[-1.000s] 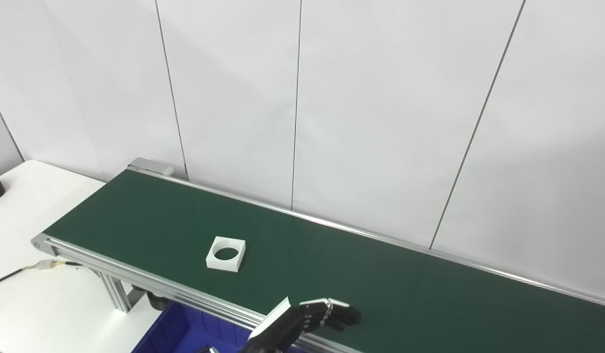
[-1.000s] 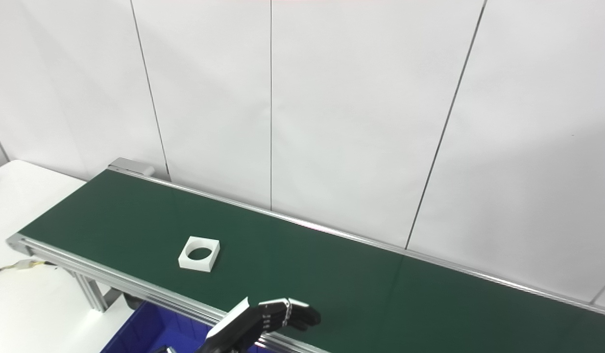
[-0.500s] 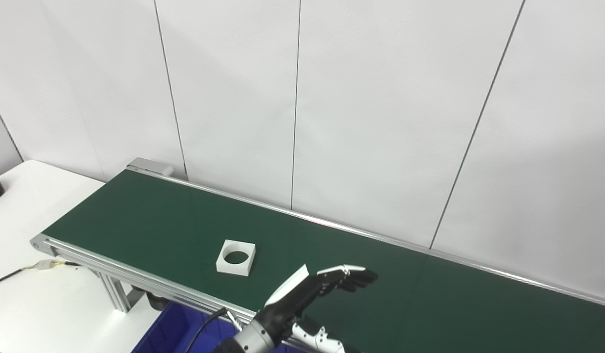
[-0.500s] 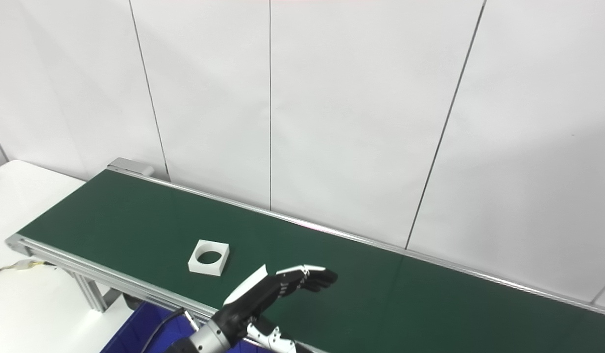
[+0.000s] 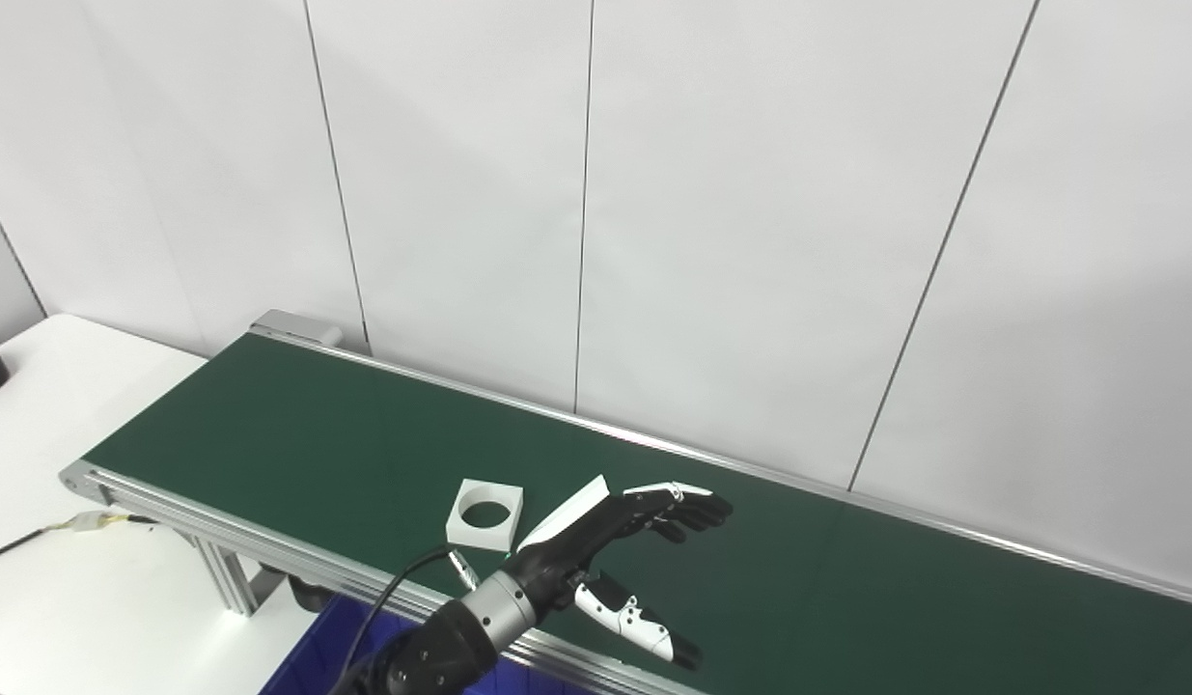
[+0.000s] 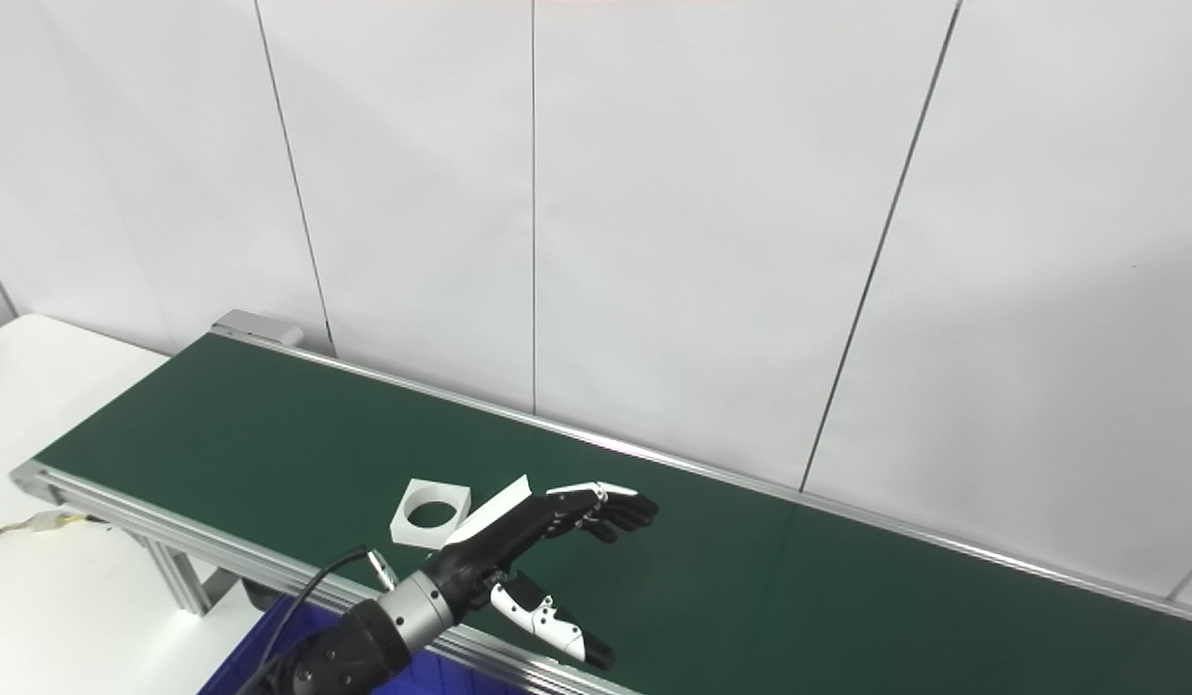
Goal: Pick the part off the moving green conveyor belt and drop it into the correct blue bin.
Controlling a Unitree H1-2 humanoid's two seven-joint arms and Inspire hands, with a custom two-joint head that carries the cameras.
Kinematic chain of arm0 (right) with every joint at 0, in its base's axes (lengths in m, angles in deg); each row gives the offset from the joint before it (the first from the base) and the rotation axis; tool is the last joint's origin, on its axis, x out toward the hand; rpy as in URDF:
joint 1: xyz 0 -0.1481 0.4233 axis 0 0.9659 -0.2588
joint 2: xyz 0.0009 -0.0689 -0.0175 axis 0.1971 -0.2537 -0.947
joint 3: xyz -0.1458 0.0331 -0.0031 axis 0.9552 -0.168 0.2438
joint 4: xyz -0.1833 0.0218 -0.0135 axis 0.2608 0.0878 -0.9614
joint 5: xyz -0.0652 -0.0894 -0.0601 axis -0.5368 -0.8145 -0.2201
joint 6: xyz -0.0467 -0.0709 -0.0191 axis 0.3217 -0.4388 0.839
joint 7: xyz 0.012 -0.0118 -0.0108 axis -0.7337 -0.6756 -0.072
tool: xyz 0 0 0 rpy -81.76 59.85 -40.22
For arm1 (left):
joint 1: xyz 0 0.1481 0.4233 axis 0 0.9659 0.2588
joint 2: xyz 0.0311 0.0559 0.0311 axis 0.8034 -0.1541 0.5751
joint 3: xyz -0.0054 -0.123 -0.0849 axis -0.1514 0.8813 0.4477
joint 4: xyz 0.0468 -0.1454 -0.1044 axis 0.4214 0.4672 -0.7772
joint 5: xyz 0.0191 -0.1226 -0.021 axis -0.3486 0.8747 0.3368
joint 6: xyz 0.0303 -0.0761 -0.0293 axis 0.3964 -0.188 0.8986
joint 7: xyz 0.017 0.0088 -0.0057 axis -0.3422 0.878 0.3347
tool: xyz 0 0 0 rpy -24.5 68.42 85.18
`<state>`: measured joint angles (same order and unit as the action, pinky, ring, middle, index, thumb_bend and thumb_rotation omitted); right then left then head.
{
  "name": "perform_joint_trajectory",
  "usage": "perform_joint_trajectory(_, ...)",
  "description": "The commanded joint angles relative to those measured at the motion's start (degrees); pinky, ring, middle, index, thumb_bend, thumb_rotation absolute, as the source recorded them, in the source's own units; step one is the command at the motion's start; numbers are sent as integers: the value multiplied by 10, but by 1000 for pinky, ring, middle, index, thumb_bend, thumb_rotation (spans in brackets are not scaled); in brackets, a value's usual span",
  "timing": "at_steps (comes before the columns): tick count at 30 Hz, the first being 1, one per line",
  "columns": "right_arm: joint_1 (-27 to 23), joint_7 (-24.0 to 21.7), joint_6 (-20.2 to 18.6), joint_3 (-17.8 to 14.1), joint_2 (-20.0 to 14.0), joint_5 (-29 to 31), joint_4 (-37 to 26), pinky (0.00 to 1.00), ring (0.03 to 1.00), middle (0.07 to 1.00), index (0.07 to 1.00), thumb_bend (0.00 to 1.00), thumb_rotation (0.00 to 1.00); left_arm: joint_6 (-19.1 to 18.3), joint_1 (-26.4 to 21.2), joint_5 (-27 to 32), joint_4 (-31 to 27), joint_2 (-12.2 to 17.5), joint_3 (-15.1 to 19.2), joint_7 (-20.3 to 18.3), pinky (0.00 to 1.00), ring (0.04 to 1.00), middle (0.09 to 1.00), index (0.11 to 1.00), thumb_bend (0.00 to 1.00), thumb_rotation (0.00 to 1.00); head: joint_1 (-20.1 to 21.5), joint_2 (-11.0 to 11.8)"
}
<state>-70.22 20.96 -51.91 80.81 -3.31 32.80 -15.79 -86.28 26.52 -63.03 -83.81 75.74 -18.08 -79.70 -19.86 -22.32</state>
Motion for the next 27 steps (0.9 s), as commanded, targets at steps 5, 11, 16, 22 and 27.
perform_joint_trajectory(5,-4,2,14,0,5,2,-18,798,835,838,893,509,307,-42,-53,-33,-12,42,-9,-28,847,886,849,803,971,196,2,-2)
perform_joint_trajectory(11,-3,4,9,0,7,-2,-23,795,834,836,891,511,303,-74,-86,-62,-2,71,-24,-57,844,902,860,801,986,188,5,-3)
perform_joint_trajectory(16,-4,7,16,0,8,-7,-18,781,827,833,888,533,352,-80,-111,-90,20,87,-40,-72,820,905,868,809,998,175,8,-4)
perform_joint_trajectory(22,-3,6,12,1,10,-5,-21,789,833,838,893,525,325,-86,-129,-141,27,99,-58,-74,850,902,876,815,991,112,11,-3)
perform_joint_trajectory(27,-4,8,14,1,12,-8,-16,786,832,837,893,531,333,-85,-143,-181,39,111,-72,-75,866,905,886,826,980,109,14,-2)
